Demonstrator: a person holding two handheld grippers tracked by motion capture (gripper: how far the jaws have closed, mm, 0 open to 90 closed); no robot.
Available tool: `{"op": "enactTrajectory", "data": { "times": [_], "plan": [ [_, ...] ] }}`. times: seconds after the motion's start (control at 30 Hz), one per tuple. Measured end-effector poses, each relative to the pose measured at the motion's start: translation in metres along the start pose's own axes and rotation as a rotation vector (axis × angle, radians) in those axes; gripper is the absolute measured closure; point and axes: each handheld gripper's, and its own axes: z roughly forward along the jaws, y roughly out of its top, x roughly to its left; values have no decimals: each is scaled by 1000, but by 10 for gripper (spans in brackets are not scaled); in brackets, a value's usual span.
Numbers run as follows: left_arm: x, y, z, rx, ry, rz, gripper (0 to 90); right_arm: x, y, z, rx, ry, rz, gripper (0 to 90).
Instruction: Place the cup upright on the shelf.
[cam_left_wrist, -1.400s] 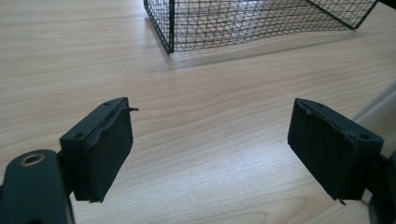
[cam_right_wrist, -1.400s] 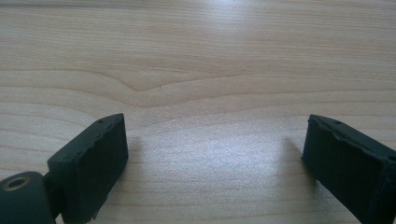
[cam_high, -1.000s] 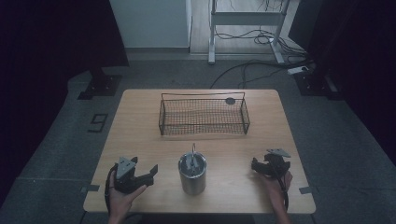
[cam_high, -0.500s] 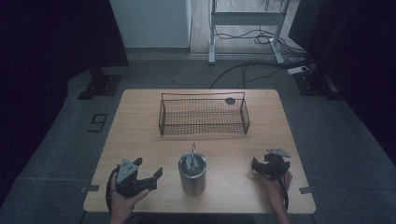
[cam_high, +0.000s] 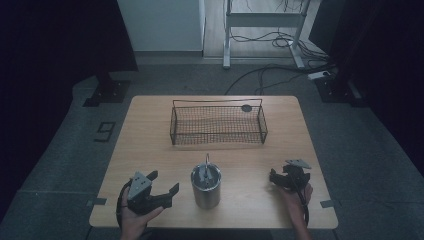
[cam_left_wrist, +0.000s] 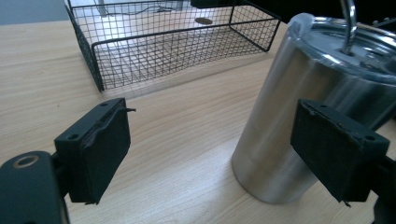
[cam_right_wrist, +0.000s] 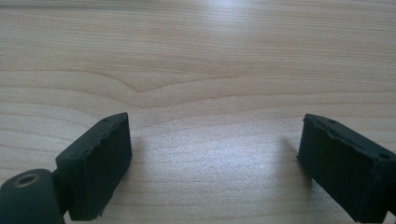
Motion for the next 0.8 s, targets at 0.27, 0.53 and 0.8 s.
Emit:
{"op": "enactTrajectory", "data": {
  "times": [0.27,0.53,0.8],
  "plan": [
    [-8,-1,3,14,-13,22,123,0,0,0,-1,0,0,99],
    [-15,-1,7,21,-25,37,124,0,0,0,-2,1,0,107],
    [-25,-2,13,38,-40,56,123,0,0,0,-4,2,-1,115]
  ]
}}
